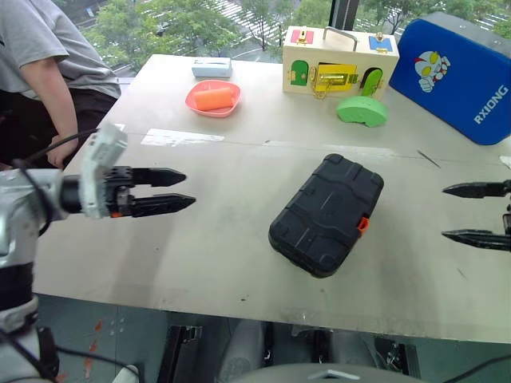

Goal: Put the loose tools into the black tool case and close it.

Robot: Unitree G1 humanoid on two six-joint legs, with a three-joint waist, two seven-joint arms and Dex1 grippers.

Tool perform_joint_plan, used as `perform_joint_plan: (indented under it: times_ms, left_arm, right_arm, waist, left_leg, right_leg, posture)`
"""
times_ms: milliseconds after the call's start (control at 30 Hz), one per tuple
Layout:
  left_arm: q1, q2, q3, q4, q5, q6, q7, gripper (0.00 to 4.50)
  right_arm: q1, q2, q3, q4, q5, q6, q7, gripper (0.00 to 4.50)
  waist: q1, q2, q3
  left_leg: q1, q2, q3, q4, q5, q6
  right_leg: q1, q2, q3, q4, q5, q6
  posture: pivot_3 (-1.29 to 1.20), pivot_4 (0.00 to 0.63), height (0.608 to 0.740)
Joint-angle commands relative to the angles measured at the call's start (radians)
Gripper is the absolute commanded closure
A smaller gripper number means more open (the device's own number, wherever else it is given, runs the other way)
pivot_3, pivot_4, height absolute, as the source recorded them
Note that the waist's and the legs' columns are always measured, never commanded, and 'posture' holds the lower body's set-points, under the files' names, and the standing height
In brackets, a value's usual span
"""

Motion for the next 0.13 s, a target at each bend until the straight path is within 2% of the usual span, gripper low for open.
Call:
perform_joint_plan:
  times_ms: [33, 133]
  left_arm:
    - [0.024, -0.036, 0.054, -0.098, -0.057, 0.011, 0.092, 0.02]
    - [0.061, -0.051, 0.036, -0.152, -0.07, -0.018, 0.121, 0.02]
  right_arm:
    - [-0.027, 0.014, 0.032, 0.009, -0.017, -0.016, -0.004, 0.04]
    - [-0.052, 0.024, 0.066, 0.007, -0.024, -0.008, -0.016, 0.04]
  waist:
    - [0.001, 0.0, 0.0]
    - [-0.002, 0.001, 0.0]
  left_leg:
    - [0.0, 0.0, 0.0, 0.0, 0.0, 0.0]
    - [-0.001, 0.0, 0.0, 0.0, 0.0, 0.0]
  right_leg:
    - [0.0, 0.0, 0.0, 0.0, 0.0, 0.0]
    - [0.001, 0.0, 0.0, 0.0, 0.0, 0.0]
  posture:
    - [0.0, 0.15, 0.735]
    - [0.0, 0.15, 0.735]
